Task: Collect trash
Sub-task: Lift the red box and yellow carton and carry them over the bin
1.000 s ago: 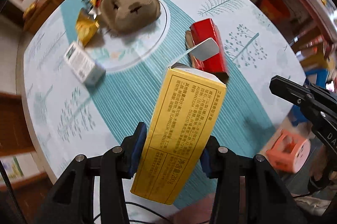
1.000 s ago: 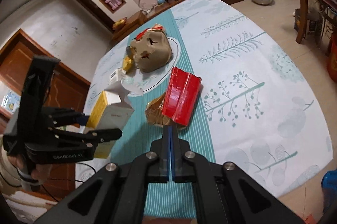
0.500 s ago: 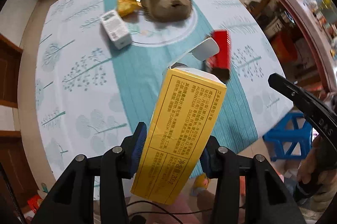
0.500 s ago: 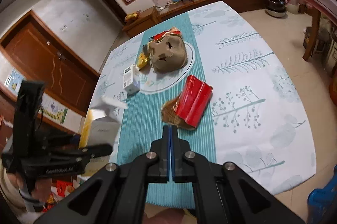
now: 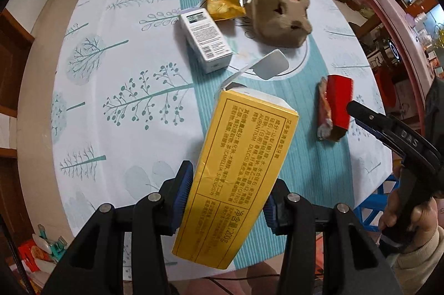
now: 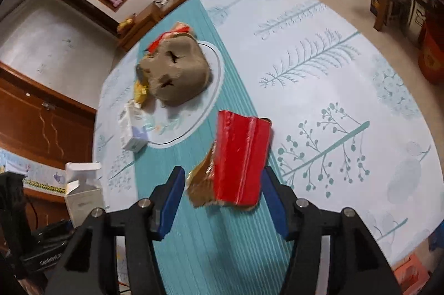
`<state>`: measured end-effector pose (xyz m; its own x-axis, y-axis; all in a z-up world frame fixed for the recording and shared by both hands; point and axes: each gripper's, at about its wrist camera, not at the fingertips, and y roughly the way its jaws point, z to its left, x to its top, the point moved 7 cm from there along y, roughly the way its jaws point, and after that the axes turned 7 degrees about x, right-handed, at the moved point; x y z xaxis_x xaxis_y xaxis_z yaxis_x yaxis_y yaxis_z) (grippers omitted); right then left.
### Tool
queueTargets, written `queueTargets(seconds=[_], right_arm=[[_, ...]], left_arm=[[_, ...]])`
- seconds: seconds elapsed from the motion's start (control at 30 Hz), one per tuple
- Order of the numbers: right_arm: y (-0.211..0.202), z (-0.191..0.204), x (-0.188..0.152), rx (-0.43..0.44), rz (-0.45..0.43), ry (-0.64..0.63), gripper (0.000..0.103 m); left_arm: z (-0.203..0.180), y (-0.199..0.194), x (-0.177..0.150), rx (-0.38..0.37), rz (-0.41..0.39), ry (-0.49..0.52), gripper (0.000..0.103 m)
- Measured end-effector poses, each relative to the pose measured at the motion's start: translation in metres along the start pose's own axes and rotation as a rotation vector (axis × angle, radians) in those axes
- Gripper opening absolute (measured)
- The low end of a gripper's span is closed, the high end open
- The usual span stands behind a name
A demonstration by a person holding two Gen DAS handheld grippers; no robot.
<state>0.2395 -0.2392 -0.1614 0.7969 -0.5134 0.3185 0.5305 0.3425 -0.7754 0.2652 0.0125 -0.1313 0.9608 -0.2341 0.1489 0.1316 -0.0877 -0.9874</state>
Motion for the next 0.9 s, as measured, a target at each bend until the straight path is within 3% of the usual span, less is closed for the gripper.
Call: queueTargets(seconds=[0.23, 0.27, 0.3, 0.33, 0.47, 0.63, 0.9], right_arm=[[0.028, -0.012, 0.007, -0.053, 0.006, 0.033, 0.056], [0.033, -0.012, 0.006, -0.058, 0.017, 0.031, 0.055], [0.034, -0.011, 0.007, -0.068, 0.004, 0.016, 0.044], [0.036, -0.009, 0.006, -0.071, 0.008, 0.002, 0.04], [0.037, -0.005, -0.001, -0.084, 0.008, -0.04, 0.038], [0.02, 0.0, -0.016, -0.052, -0.005, -0.054, 0.037], [-0.043, 0.002, -0.052, 0.002, -0.014, -0.118, 0.037]], left_arm=[[0.001, 0.015, 0.006, 0.004, 0.023, 0.03, 0.044], [0.0, 0.017, 0.007, 0.007, 0.023, 0.037, 0.044], [-0.001, 0.017, 0.008, 0.009, 0.024, 0.044, 0.044], [-0.002, 0.017, 0.008, 0.01, 0.023, 0.05, 0.044], [-0.01, 0.016, 0.006, 0.005, 0.021, 0.065, 0.044], [-0.028, 0.008, -0.005, -0.006, 0.011, 0.076, 0.044], [-0.068, -0.016, -0.046, -0.049, -0.012, 0.039, 0.044]])
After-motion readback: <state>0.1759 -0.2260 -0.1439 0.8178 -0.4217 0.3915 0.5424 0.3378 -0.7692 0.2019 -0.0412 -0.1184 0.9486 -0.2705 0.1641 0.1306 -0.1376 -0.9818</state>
